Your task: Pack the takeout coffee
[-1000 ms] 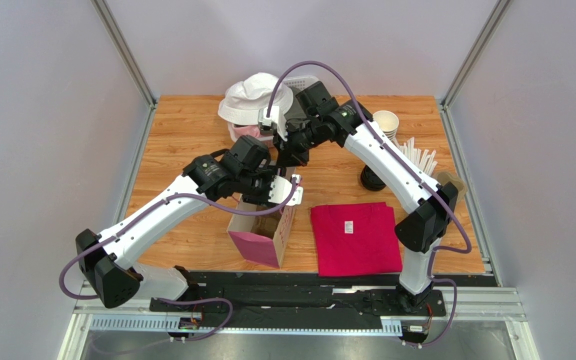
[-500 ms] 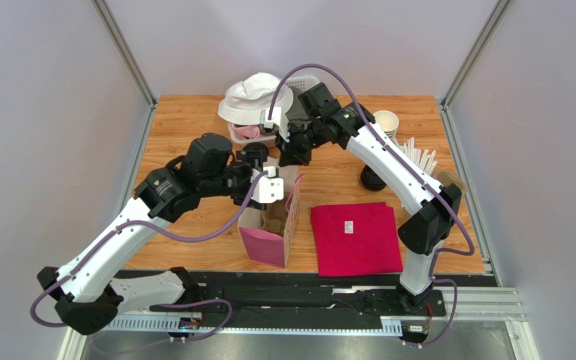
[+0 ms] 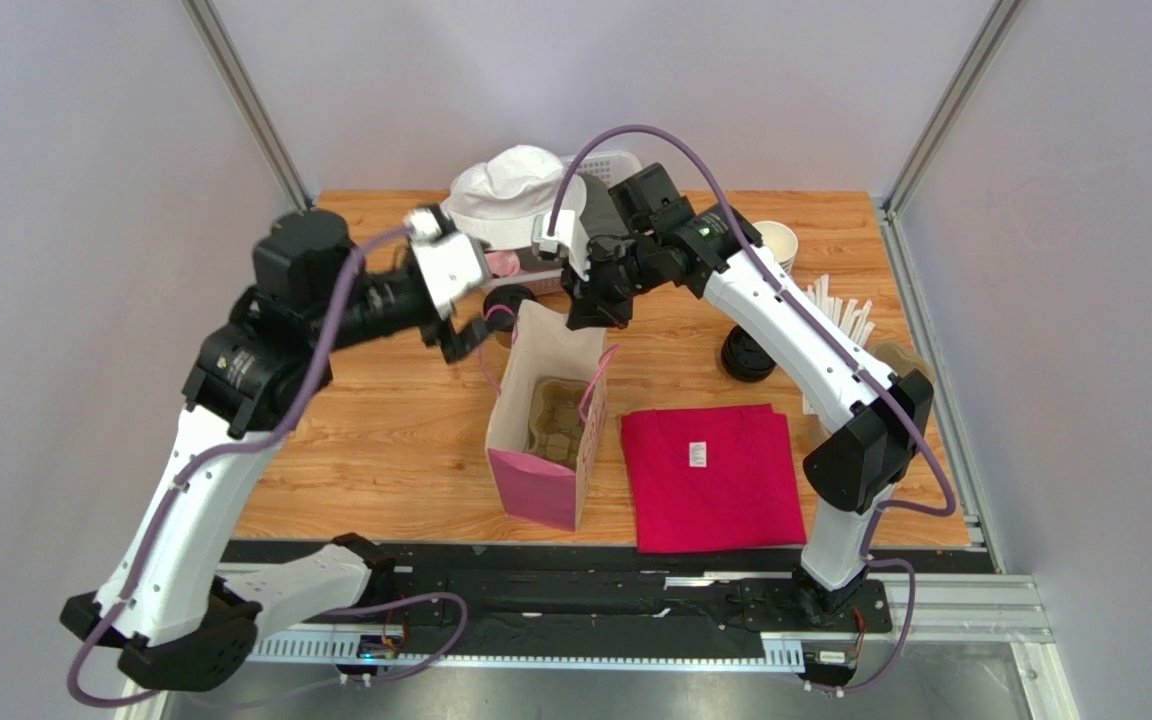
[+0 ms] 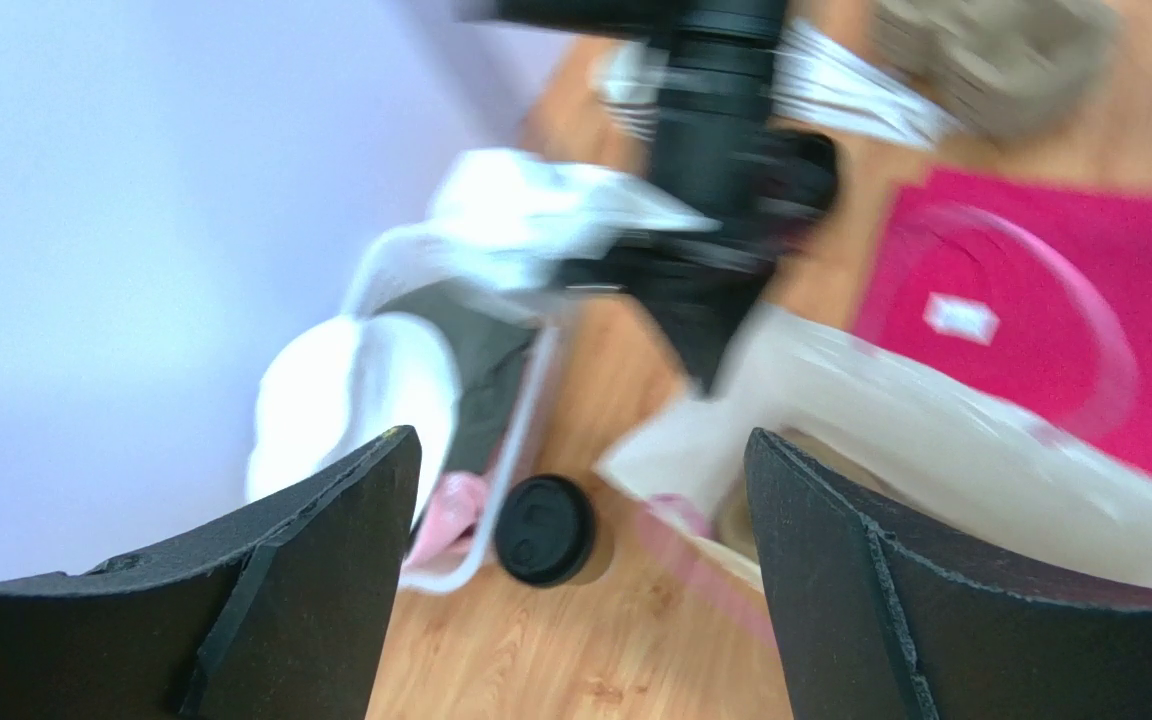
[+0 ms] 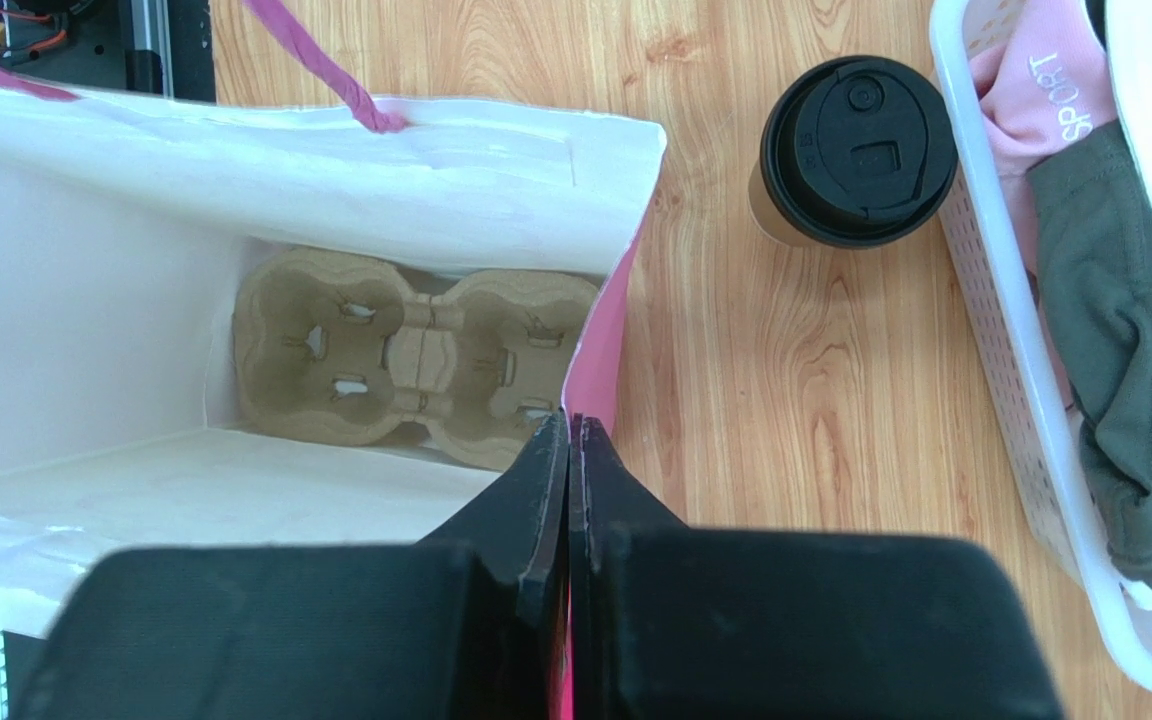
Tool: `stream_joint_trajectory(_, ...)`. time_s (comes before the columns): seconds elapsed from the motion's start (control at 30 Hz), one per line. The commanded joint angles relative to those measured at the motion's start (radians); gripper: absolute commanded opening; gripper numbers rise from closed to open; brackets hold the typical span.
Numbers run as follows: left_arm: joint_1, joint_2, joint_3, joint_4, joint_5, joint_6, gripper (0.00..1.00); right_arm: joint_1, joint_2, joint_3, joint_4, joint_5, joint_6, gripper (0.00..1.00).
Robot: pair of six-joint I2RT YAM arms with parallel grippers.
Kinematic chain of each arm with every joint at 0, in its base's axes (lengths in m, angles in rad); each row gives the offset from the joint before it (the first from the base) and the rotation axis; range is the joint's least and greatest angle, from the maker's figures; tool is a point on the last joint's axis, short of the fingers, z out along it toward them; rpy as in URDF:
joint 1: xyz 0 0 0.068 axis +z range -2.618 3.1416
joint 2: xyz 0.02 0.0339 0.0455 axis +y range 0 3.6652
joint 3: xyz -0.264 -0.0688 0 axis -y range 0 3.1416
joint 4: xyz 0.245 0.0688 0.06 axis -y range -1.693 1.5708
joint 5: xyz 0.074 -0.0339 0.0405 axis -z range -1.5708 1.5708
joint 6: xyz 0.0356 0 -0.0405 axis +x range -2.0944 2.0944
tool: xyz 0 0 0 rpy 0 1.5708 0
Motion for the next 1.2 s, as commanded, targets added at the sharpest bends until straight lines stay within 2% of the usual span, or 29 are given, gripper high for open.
stream_joint_trajectory(0.0,0.216,0.140,0.142,0.088,0.032,-0.383,0.88,-0.005,-0.081,-0.028,0.029,-0.006,-0.001,0.00)
stream_joint_trajectory(0.07,0.270,0.184,0.173,0.066,-0.030,-0.424,0.89,-0.007,-0.106,-0.040,0.031,0.001,0.004,0.00)
stream_joint_trajectory(0.1,0.324,0.235,0.187,0.061,-0.068,-0.494,0.90,-0.007,-0.113,-0.056,0.031,0.005,0.006,0.00)
stream_joint_trajectory(0.17,0.368,0.299,0.216,0.002,-0.060,-0.529,0.92,-0.011,-0.141,-0.076,0.036,0.018,0.012,0.00)
stream_joint_trajectory(0.23,0.375,0.388,0.254,-0.059,-0.124,-0.529,0.93,-0.013,-0.158,-0.108,0.042,0.031,0.016,0.00)
stream_joint_trajectory(0.37,0.375,0.471,0.211,-0.025,-0.183,-0.569,0.96,-0.014,-0.205,-0.158,0.068,0.064,0.016,0.00)
stream_joint_trajectory(0.53,0.310,0.595,0.204,-0.046,-0.260,-0.537,0.97,-0.016,-0.233,-0.192,0.086,0.092,0.022,0.00)
stream_joint_trajectory(0.8,0.238,0.778,0.253,-0.063,-0.390,-0.575,0.98,-0.016,-0.233,-0.191,0.079,0.124,0.032,0.00)
stream_joint_trajectory(1.17,0.191,0.859,0.233,-0.041,-0.449,-0.584,0.94,-0.016,-0.250,-0.221,0.052,0.166,0.035,0.00)
